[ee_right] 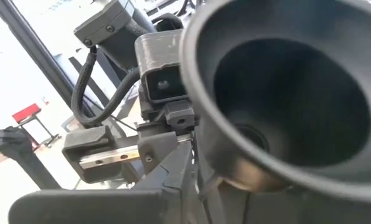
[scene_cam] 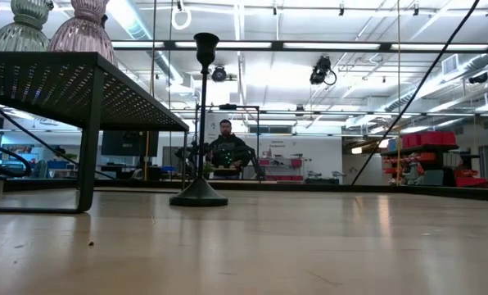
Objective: Pick & Place candle stick holders
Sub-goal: Put the right black candle holder on the shelf
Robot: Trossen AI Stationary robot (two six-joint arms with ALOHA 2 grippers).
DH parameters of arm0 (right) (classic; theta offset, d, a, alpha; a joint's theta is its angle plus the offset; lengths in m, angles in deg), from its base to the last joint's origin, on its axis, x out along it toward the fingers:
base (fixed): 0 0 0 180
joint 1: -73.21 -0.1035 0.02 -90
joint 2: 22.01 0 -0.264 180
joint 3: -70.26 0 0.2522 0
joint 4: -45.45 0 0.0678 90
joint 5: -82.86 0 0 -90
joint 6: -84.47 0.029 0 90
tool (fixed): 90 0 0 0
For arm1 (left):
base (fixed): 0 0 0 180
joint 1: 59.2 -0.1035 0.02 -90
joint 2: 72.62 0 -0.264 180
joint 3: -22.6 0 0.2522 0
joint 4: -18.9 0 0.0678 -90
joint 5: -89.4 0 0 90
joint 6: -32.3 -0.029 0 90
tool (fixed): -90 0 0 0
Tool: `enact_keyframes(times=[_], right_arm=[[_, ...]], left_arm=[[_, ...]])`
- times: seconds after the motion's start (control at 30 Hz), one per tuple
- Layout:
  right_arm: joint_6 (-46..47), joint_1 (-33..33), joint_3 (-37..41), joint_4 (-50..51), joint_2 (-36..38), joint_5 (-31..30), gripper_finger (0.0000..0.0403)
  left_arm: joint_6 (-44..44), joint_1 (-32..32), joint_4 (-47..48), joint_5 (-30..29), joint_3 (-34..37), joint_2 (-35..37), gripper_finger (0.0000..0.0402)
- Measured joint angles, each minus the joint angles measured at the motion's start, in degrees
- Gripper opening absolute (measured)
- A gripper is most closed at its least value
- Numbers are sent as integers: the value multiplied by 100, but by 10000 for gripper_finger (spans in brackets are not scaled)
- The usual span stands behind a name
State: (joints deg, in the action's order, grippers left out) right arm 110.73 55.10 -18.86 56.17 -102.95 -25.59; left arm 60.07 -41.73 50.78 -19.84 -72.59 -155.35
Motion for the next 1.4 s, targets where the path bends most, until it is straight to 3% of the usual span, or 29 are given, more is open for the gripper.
enact_keyframes(times=[0.37,0.73,0.9,1.17,1.4], right_arm=[[-150,0,0,-25,13,259,115],[-189,-2,0,121,15,459,213],[-120,-59,0,416,24,765,230],[-128,-102,0,443,26,612,219],[-129,-92,0,462,26,550,207]], left_arm=[[-9,17,179,-156,0,173,8],[15,17,526,-505,2,311,8],[52,93,939,-1598,2,805,8],[380,662,1958,-3068,1,1534,8],[1851,1328,3620,-4334,14,1696,8]])
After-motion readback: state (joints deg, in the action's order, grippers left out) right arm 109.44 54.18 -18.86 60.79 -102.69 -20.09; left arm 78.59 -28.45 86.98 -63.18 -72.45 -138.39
